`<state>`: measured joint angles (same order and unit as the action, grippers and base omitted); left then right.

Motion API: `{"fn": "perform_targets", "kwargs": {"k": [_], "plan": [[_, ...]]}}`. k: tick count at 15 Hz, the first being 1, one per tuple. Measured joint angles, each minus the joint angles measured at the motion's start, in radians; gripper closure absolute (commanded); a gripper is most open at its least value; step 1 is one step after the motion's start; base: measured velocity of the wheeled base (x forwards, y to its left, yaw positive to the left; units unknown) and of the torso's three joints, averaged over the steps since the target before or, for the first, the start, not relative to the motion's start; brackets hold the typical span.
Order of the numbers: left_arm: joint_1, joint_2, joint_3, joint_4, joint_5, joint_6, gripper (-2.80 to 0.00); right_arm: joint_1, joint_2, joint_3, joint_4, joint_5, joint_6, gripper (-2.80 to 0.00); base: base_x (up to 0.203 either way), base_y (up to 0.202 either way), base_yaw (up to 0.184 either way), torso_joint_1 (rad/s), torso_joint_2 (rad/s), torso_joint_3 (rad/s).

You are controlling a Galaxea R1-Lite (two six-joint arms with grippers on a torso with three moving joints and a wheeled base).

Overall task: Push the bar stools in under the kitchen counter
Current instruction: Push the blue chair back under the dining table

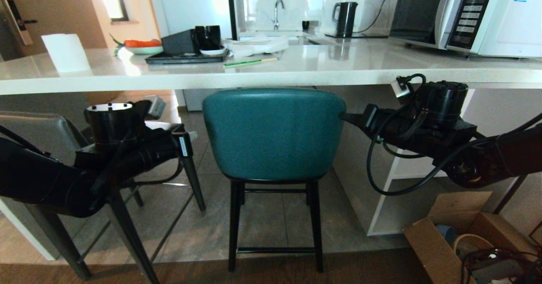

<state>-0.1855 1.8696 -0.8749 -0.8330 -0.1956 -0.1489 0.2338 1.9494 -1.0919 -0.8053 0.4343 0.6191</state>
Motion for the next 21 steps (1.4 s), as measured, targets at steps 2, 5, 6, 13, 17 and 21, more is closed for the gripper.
{"fn": "perform_targets", "kwargs": {"k": [2, 5, 6, 13, 17, 21], "plan": [[0.002, 0.014, -0.001, -0.024, -0.001, -0.001, 0.00, -0.023, 0.026, -0.010, -0.003, 0.000, -0.001, 0.00, 0.000, 0.000, 0.000, 0.000, 0.00, 0.000], [0.007, 0.024, -0.001, -0.026, -0.001, -0.001, 0.00, -0.046, 0.064, -0.053, -0.001, 0.001, -0.001, 0.00, 0.000, 0.000, 0.000, 0.000, 0.00, 0.000], [0.011, 0.023, -0.001, -0.026, -0.001, -0.002, 0.00, -0.049, 0.078, -0.077, 0.003, 0.004, -0.001, 0.00, 0.000, 0.000, 0.000, 0.000, 0.00, 0.000], [0.034, 0.034, -0.041, -0.026, -0.054, -0.003, 0.00, -0.044, 0.023, 0.018, 0.018, 0.060, 0.007, 0.00, 0.000, 0.000, 0.000, 0.000, 0.00, 0.000], [0.051, 0.112, -0.139, -0.024, -0.112, -0.020, 0.00, -0.048, 0.013, 0.033, 0.017, 0.085, 0.009, 0.00, 0.000, 0.000, 0.000, 0.000, 0.00, 0.000], [0.040, 0.180, -0.222, -0.024, -0.183, -0.116, 0.00, -0.063, 0.066, -0.041, 0.017, 0.088, 0.015, 0.00, 0.000, 0.000, 0.000, 0.000, 0.00, 0.000]]}}
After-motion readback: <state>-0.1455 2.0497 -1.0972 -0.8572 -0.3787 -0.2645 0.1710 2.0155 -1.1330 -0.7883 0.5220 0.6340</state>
